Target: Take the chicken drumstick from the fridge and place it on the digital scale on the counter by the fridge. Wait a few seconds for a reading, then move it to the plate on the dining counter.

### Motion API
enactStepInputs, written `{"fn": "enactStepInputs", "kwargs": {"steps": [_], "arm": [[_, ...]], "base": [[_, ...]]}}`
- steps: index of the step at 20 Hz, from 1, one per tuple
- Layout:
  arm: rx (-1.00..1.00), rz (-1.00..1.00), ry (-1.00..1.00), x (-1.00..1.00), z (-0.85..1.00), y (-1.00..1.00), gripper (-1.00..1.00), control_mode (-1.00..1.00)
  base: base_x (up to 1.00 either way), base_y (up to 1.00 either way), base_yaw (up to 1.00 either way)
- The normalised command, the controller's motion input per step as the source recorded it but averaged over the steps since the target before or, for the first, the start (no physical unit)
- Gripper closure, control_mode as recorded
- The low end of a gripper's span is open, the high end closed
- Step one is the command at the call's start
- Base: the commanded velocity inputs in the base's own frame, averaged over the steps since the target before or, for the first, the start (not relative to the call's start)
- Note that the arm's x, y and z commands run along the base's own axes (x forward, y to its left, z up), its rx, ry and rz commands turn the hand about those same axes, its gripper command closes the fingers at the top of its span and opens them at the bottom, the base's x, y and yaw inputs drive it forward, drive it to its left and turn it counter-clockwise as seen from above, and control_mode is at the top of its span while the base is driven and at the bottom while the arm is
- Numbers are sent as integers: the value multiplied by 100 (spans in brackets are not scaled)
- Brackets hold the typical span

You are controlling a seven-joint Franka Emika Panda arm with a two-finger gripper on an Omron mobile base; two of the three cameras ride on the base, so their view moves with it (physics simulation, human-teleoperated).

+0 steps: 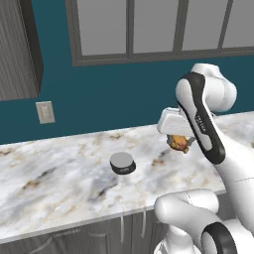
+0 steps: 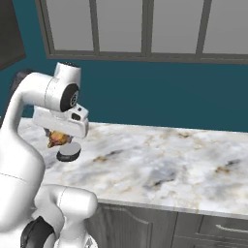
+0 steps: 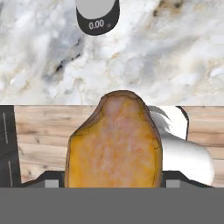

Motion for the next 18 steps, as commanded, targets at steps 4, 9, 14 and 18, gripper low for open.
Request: {"fn": "enactStepInputs", "kwargs": {"steps": [4, 9, 14, 18], "arm": [[-10, 1, -15, -91, 22, 0, 100, -100], [-10, 0, -35, -12, 0, 0, 100, -100], [-3, 0, -25, 5, 8, 0, 100, -100], [0, 0, 0, 0, -2, 0, 100, -100]], "base": [[0, 0, 0], [0, 0, 0], [0, 0, 0], [0, 0, 0]]}}
